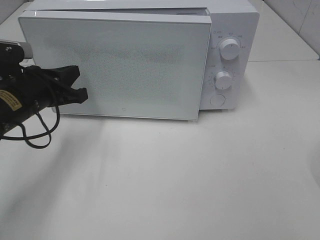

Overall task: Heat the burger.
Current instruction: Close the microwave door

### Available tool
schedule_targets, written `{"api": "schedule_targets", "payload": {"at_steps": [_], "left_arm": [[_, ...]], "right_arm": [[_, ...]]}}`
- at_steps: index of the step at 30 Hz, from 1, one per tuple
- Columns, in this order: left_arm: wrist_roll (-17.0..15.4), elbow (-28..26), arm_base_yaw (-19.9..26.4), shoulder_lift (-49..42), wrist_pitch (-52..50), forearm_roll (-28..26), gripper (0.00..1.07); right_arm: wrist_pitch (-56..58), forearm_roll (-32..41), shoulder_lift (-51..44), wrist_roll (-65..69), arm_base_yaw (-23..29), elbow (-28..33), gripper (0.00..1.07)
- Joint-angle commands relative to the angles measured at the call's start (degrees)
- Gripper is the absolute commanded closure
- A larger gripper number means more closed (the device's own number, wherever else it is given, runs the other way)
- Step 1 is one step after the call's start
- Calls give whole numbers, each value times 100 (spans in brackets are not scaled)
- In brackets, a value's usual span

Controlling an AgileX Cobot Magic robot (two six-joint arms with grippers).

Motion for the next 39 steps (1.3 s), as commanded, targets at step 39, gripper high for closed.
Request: {"api": "schedule_targets", "payload": {"at_steps": [39], "left_arm": [[785, -2601, -1455, 1461, 584, -2257, 107]], "right_arm": [[-40, 40, -143, -57, -11, -6, 58]]}}
